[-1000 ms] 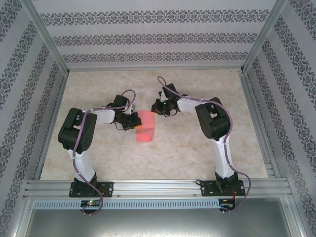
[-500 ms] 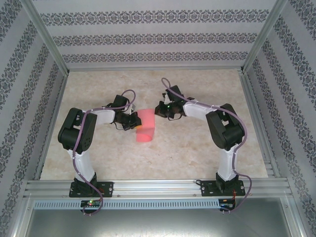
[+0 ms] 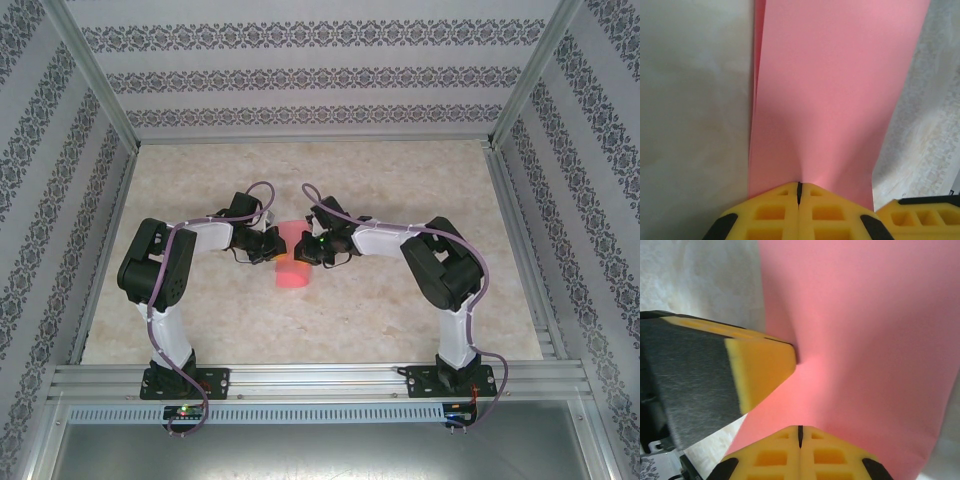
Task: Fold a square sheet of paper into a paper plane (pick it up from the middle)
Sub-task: Fold the square sheet of paper in half at the center of the table.
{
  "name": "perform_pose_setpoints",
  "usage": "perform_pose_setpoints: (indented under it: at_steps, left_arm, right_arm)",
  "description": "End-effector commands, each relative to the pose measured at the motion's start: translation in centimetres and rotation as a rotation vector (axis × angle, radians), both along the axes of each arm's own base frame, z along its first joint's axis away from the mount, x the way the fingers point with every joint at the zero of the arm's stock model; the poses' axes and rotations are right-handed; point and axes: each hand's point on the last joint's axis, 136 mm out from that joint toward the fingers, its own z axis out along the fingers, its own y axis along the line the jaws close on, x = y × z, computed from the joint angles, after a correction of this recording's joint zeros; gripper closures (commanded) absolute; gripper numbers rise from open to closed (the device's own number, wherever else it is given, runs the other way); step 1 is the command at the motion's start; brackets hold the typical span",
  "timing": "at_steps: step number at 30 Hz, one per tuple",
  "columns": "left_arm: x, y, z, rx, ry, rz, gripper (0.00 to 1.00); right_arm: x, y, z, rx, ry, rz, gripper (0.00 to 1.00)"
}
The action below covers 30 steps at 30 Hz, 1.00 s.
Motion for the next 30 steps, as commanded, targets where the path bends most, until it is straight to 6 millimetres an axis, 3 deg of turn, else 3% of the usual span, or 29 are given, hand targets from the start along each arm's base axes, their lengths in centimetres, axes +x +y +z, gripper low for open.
perform_pose_setpoints:
  at_steps: [1,12,21,25,30]
  left_arm:
    - [-8.2,5.3,-8.1,0.292,0.341,0.037,1.0]
    - [-8.4,5.5,-8.4,0.304,0.349,0.044,1.0]
    - [-8.9,6.0,-8.9,0.324,0.361,0.06,1.0]
    - [-8.9,6.0,-8.8,0.321,0.36,0.059,1.0]
    - [-8.6,5.9,-8.7,0.314,0.356,0.06,1.0]
  right_arm:
    - [-1.2,-0.6,-1.8,-0.035,0.049,0.014,1.0]
    - [-2.4,-1.5,-3.7,-0.063,0.087,0.037,1.0]
    - [-6.8,-5.2,-5.2,-0.069,0.095,0.131,1.0]
    - [-7.3,-5.7,-3.7,-0.006,0.048,0.166,1.0]
    - [-5.0,-3.6,0.6,0.065,-0.062,0.178,1.0]
